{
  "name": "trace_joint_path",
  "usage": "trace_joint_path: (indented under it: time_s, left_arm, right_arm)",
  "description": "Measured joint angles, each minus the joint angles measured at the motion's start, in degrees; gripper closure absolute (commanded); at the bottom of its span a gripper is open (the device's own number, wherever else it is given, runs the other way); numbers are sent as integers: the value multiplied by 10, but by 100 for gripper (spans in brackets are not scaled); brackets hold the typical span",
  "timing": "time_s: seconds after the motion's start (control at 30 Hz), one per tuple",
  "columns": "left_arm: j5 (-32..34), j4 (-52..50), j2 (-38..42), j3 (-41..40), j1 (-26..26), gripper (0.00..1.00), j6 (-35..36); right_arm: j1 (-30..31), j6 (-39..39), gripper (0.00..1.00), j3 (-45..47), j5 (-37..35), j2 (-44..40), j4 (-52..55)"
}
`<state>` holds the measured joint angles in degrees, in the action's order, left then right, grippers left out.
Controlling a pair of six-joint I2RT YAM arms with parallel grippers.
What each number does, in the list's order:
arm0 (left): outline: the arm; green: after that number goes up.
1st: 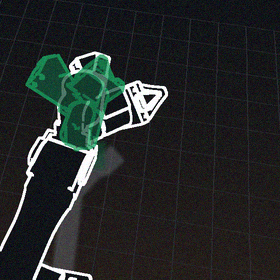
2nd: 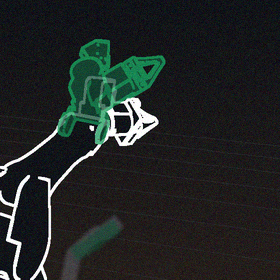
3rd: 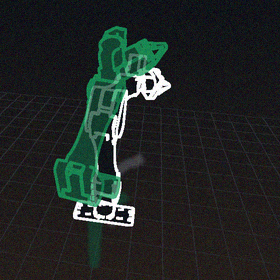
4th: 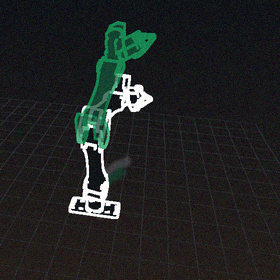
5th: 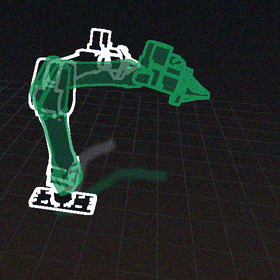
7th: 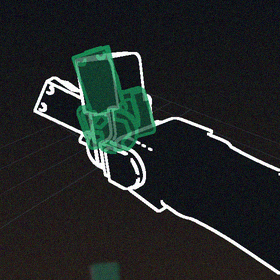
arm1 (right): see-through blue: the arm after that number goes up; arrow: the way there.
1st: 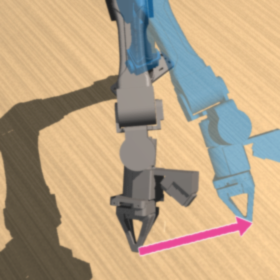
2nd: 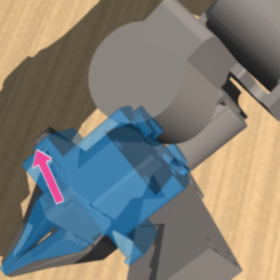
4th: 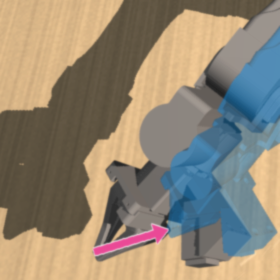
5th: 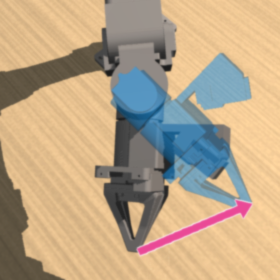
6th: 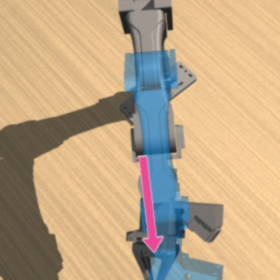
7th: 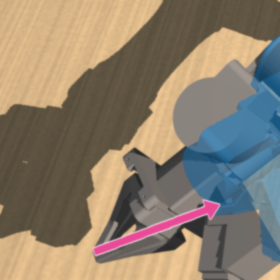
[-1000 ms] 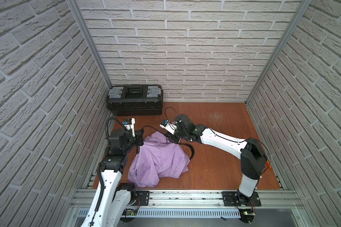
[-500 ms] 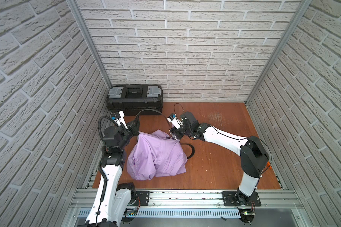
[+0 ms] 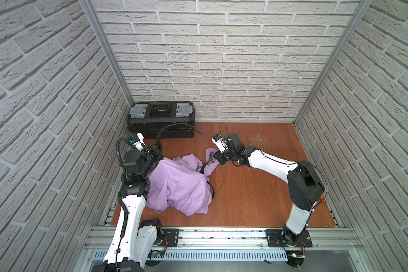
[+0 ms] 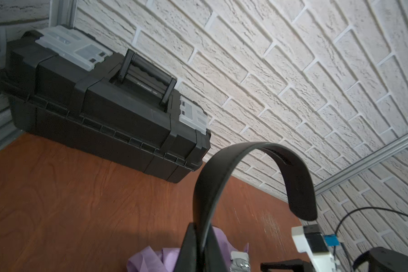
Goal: Remove the belt from the trousers
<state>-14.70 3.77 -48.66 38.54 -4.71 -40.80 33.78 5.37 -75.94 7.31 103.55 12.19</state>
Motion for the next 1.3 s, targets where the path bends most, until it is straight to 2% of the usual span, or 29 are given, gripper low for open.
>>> trace_joint_path:
  time_s: [0.1,0.23,0.33,0.57,0.73,0.93,1.0,1.03,1.1,1.13,1.23,1.3]
  left_arm:
    - [36,-18,-24,0,17,100,1]
    - [86,-54,-64,3,32,100,-2]
    - [121,-80,-89,4,33,100,-10]
    - [163,-138,-156,7,33,96,-15]
    - [159,-149,-196,7,33,96,-18]
    - [141,-151,-223,7,33,96,-19]
    - [134,-151,-223,7,33,95,-19]
    - [132,-151,-223,7,33,94,-19]
    - [127,-151,-223,7,33,92,-18]
    - [123,-150,-223,7,33,91,-17]
    - [113,-143,-222,2,33,88,-13]
    - [106,-138,-220,-3,33,81,-13]
  right_arm:
    - [1,37,45,8,2,-35,-21]
    - [14,76,42,58,-3,-112,-65]
    - [45,90,41,77,-4,-131,-75]
    - [123,73,39,11,-5,-5,2]
    - [123,37,37,-14,-27,57,68]
    - [120,2,36,-61,-31,116,90]
    - [120,-13,43,-92,-24,148,99]
    - [120,-23,53,-104,-20,160,103]
    - [121,-42,84,-129,-19,177,115]
    - [123,-49,93,-139,-25,180,121]
    - [129,-89,97,-158,-93,175,134]
    - [128,-127,97,-153,-155,158,132]
